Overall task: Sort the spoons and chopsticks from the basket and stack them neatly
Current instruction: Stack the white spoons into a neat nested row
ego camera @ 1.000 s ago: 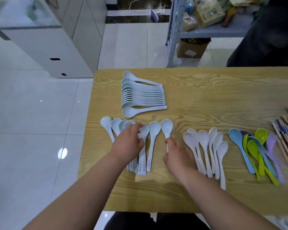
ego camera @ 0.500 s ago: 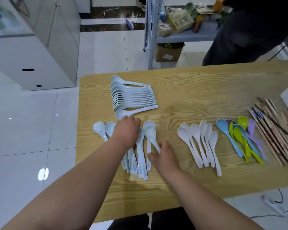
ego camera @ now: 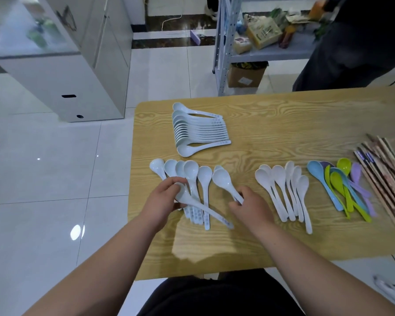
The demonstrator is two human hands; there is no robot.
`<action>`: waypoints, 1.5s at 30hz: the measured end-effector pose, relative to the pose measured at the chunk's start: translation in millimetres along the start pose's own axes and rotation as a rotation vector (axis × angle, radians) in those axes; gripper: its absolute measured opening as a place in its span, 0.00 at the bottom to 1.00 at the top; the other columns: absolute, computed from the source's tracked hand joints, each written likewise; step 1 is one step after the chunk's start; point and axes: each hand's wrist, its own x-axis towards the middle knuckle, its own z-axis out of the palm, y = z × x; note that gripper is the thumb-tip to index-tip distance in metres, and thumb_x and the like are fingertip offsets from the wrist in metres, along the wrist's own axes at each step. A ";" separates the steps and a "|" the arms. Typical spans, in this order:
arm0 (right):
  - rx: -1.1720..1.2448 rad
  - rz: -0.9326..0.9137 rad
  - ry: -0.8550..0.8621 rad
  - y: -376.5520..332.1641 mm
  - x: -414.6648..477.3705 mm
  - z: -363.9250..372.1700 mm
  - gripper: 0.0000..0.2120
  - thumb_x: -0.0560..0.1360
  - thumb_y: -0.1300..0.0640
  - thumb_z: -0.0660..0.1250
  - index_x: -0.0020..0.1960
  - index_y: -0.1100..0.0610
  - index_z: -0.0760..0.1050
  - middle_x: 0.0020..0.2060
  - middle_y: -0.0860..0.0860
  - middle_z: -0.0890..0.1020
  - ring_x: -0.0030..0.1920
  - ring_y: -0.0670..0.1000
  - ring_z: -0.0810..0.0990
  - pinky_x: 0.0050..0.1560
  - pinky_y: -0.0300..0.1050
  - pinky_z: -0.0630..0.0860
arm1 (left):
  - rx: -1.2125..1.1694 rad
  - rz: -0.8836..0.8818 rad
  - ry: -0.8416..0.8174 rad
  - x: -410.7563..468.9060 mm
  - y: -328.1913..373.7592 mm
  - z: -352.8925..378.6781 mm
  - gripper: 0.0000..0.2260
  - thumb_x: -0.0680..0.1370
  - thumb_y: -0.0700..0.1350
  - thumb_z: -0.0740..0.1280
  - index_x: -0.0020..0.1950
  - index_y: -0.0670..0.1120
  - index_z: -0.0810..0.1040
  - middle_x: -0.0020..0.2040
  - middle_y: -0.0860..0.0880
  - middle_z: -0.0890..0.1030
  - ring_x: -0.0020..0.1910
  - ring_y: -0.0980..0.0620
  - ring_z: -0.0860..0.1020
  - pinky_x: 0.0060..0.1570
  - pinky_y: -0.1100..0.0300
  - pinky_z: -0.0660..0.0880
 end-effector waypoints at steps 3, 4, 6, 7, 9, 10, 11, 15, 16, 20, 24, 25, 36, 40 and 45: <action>0.121 -0.099 -0.021 1.6 -20.8 -14.5 0.02 0.74 0.56 0.64 0.43 0.50 0.73 0.35 0.51 0.77 0.33 0.50 0.72 0.35 0.47 0.67 | -0.151 -0.081 0.050 -7.9 -6.2 -7.4 0.09 0.81 0.42 0.62 0.54 0.44 0.83 0.52 0.42 0.80 0.46 0.46 0.79 0.40 0.55 0.79; 0.177 -0.124 -0.043 -0.8 -30.0 -18.7 0.03 0.75 0.56 0.65 0.43 0.49 0.74 0.36 0.53 0.77 0.34 0.50 0.72 0.36 0.48 0.68 | -0.183 -0.124 0.057 -11.6 -6.6 -8.3 0.08 0.80 0.44 0.64 0.53 0.45 0.83 0.49 0.43 0.80 0.44 0.46 0.79 0.39 0.55 0.78; 0.270 -0.150 -0.109 -8.8 -50.6 -22.7 0.05 0.76 0.57 0.66 0.47 0.48 0.77 0.40 0.55 0.79 0.36 0.51 0.74 0.37 0.47 0.71 | -0.199 -0.191 0.060 -18.2 -9.2 -7.6 0.08 0.78 0.48 0.66 0.51 0.46 0.83 0.44 0.45 0.80 0.39 0.47 0.79 0.40 0.54 0.76; 0.298 -0.162 -0.143 -13.6 -60.8 -21.7 0.06 0.76 0.57 0.66 0.48 0.47 0.79 0.41 0.55 0.80 0.38 0.53 0.76 0.39 0.49 0.74 | -0.202 -0.206 0.043 -21.4 -10.7 -6.7 0.08 0.78 0.49 0.67 0.51 0.47 0.82 0.42 0.46 0.80 0.37 0.48 0.79 0.41 0.54 0.76; 0.324 -0.196 -0.233 -23.4 -79.0 -16.1 0.10 0.75 0.57 0.65 0.50 0.44 0.80 0.42 0.52 0.82 0.43 0.56 0.81 0.47 0.54 0.79 | -0.254 -0.228 -0.023 -28.9 -12.0 -3.2 0.10 0.79 0.52 0.65 0.52 0.48 0.82 0.40 0.47 0.83 0.36 0.49 0.82 0.40 0.56 0.77; 0.313 -0.219 -0.280 -27.4 -86.0 -12.4 0.11 0.74 0.57 0.64 0.51 0.44 0.79 0.41 0.51 0.82 0.44 0.55 0.81 0.47 0.54 0.79 | -0.290 -0.239 -0.042 -31.8 -12.3 -1.0 0.12 0.81 0.54 0.63 0.53 0.49 0.83 0.42 0.48 0.84 0.38 0.50 0.83 0.40 0.55 0.77; 0.287 -0.243 -0.316 -30.0 -91.6 -8.3 0.11 0.75 0.57 0.64 0.51 0.44 0.79 0.41 0.50 0.81 0.42 0.53 0.80 0.46 0.52 0.78 | -0.316 -0.256 -0.042 -34.1 -13.4 0.5 0.14 0.82 0.57 0.61 0.54 0.50 0.83 0.43 0.48 0.85 0.41 0.49 0.83 0.42 0.54 0.78; 0.220 -0.300 -0.338 -35.6 -103.3 -1.6 0.10 0.77 0.58 0.61 0.50 0.44 0.76 0.40 0.49 0.78 0.37 0.46 0.72 0.40 0.45 0.71 | -0.427 -0.301 -0.022 -42.0 -14.2 3.5 0.18 0.81 0.61 0.61 0.51 0.47 0.81 0.45 0.45 0.85 0.46 0.44 0.82 0.50 0.47 0.78; 0.214 -0.308 -0.346 -35.7 -105.2 -0.8 0.09 0.77 0.58 0.61 0.49 0.44 0.75 0.40 0.50 0.78 0.37 0.47 0.72 0.40 0.45 0.71 | -0.463 -0.293 -0.024 -44.4 -14.7 4.2 0.19 0.81 0.60 0.61 0.50 0.46 0.79 0.46 0.44 0.84 0.46 0.43 0.82 0.51 0.45 0.79; 0.203 -0.343 -0.419 -31.7 -108.3 1.7 0.08 0.77 0.58 0.62 0.53 0.49 0.75 0.45 0.52 0.79 0.43 0.53 0.80 0.46 0.54 0.82 | -0.518 -0.233 0.039 -54.4 -15.7 8.2 0.13 0.81 0.53 0.67 0.48 0.42 0.76 0.44 0.42 0.81 0.41 0.45 0.83 0.43 0.49 0.81; 0.427 -0.228 -0.435 -16.6 -102.4 -12.8 0.09 0.79 0.58 0.66 0.55 0.47 0.79 0.52 0.51 0.81 0.51 0.52 0.84 0.48 0.55 0.84 | -0.575 -0.220 0.044 -60.4 -16.3 16.9 0.14 0.77 0.44 0.71 0.61 0.40 0.77 0.55 0.40 0.83 0.45 0.44 0.85 0.49 0.47 0.82; 0.450 -0.223 -0.420 -11.5 -101.3 -19.7 0.10 0.79 0.58 0.66 0.54 0.44 0.80 0.53 0.50 0.82 0.50 0.50 0.84 0.48 0.54 0.84 | -0.585 -0.230 0.022 -63.5 -16.4 24.7 0.16 0.77 0.44 0.71 0.63 0.39 0.77 0.58 0.39 0.82 0.47 0.43 0.84 0.55 0.44 0.81; 0.464 -0.246 -0.554 61.3 -101.9 -87.4 0.16 0.83 0.58 0.62 0.70 0.51 0.75 0.58 0.52 0.81 0.49 0.50 0.87 0.49 0.56 0.84 | -0.471 -0.159 0.110 -89.6 -15.7 153.2 0.10 0.82 0.53 0.65 0.53 0.47 0.76 0.51 0.42 0.83 0.52 0.41 0.84 0.59 0.38 0.78; 0.397 -0.296 -0.588 81.8 -97.3 -109.7 0.16 0.84 0.58 0.61 0.70 0.48 0.75 0.59 0.49 0.81 0.48 0.49 0.87 0.49 0.54 0.85 | -0.462 -0.113 0.072 -98.4 -10.0 183.3 0.12 0.82 0.53 0.65 0.60 0.48 0.78 0.58 0.46 0.78 0.55 0.44 0.83 0.56 0.44 0.80; 0.607 -0.230 -0.718 96.0 -97.2 -121.6 0.12 0.84 0.53 0.62 0.65 0.54 0.76 0.53 0.56 0.84 0.47 0.55 0.87 0.51 0.61 0.83 | -0.480 -0.035 0.125 -105.8 -5.1 204.6 0.09 0.78 0.37 0.69 0.58 0.43 0.78 0.52 0.43 0.78 0.42 0.46 0.80 0.44 0.53 0.81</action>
